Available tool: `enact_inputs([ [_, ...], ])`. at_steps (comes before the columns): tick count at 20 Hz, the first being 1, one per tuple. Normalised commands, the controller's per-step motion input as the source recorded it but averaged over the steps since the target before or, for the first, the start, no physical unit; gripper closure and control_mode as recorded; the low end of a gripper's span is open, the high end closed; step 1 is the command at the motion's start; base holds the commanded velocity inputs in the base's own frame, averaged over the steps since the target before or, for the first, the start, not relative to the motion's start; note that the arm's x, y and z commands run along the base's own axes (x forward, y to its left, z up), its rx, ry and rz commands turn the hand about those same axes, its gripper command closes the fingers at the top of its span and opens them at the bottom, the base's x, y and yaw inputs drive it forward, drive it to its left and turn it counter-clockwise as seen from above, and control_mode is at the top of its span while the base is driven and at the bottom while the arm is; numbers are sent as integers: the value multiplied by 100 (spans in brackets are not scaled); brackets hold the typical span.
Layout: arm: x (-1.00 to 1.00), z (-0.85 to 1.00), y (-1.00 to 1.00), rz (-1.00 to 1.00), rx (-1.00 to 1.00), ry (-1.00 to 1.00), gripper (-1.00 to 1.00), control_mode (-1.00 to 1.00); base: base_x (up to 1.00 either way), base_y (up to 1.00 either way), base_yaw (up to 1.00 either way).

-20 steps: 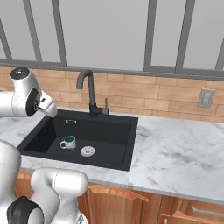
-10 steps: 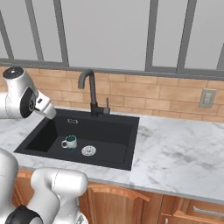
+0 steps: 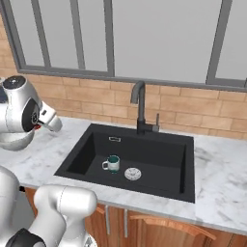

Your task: Pick the mug and place it in the sink. Pick the bowl and place it in the open cabinet and then close the cabinet.

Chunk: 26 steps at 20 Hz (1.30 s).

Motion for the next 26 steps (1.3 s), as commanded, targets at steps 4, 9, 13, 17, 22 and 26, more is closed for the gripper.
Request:
enact_inputs([
  [4, 0, 0, 0, 0, 0, 0, -100, 100, 48, 46, 22],
  [9, 0, 0, 0, 0, 0, 0, -100, 100, 32, 45, 17],
  [13, 0, 0, 0, 0, 0, 0, -100, 100, -15, 87, 13],
  [17, 0, 0, 0, 0, 0, 0, -100, 100, 8, -1, 0],
  [22, 0, 0, 0, 0, 0, 0, -100, 100, 72, -10, 4],
  [26, 0, 0, 0, 0, 0, 0, -100, 100, 99, 59, 0],
])
